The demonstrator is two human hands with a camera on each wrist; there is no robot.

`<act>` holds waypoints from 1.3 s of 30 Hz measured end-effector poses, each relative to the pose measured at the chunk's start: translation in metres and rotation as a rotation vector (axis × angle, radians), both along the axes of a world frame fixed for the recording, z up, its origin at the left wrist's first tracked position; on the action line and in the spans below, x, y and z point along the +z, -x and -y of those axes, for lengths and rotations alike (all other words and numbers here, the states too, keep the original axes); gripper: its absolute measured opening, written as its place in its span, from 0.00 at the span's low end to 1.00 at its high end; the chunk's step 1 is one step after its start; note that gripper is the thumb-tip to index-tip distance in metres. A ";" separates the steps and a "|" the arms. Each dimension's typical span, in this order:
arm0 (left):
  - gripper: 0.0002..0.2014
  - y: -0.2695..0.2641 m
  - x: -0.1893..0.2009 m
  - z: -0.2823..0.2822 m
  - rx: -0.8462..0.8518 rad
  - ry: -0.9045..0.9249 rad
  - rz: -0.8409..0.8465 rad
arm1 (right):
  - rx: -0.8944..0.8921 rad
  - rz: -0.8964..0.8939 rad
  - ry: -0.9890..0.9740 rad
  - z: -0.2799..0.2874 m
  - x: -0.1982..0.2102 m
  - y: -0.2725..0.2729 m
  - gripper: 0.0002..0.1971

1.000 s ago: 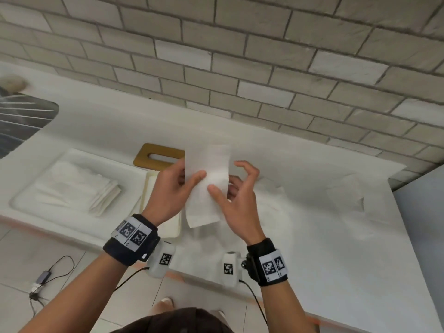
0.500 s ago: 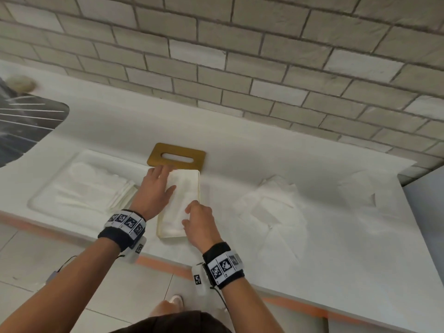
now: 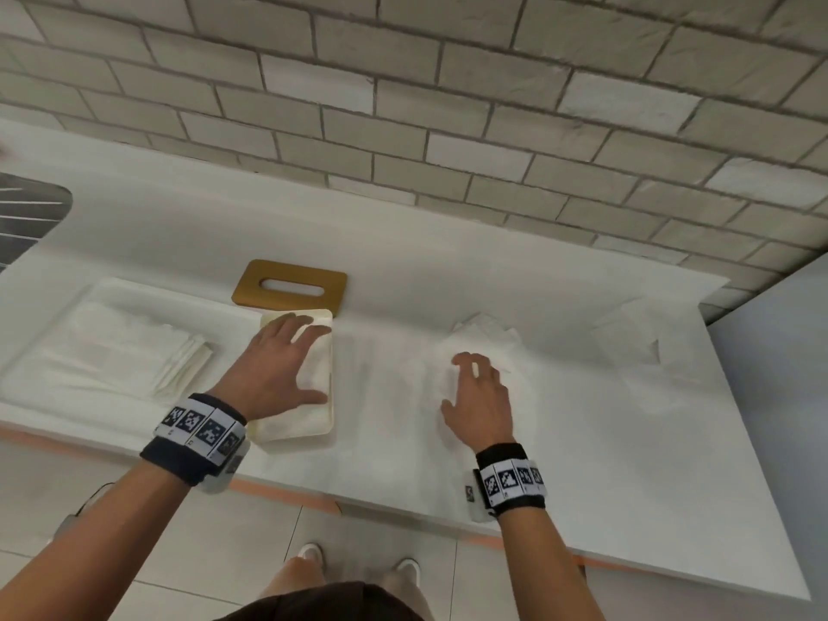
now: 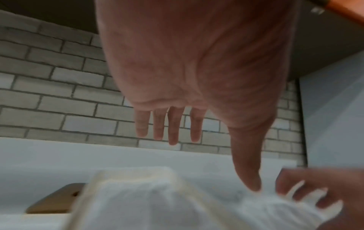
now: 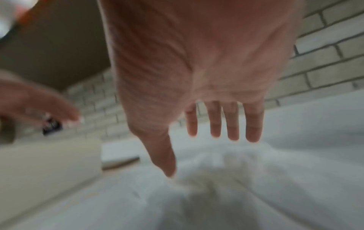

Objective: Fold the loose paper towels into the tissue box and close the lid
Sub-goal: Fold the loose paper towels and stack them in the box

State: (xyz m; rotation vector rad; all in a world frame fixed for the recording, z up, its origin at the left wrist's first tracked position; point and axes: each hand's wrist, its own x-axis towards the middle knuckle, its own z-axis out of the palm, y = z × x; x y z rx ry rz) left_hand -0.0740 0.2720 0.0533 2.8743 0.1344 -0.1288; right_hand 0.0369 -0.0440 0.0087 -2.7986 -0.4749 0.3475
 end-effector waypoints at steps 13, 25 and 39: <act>0.27 -0.065 0.005 0.132 -0.041 0.420 0.174 | -0.150 -0.006 -0.642 0.054 0.016 -0.065 0.19; 0.54 -0.095 0.042 0.137 0.130 0.782 0.320 | 0.093 -0.144 -0.955 0.020 0.089 -0.066 0.18; 0.08 -0.043 0.056 0.028 0.619 1.143 0.597 | 0.121 0.283 -1.031 -0.093 0.086 0.021 0.08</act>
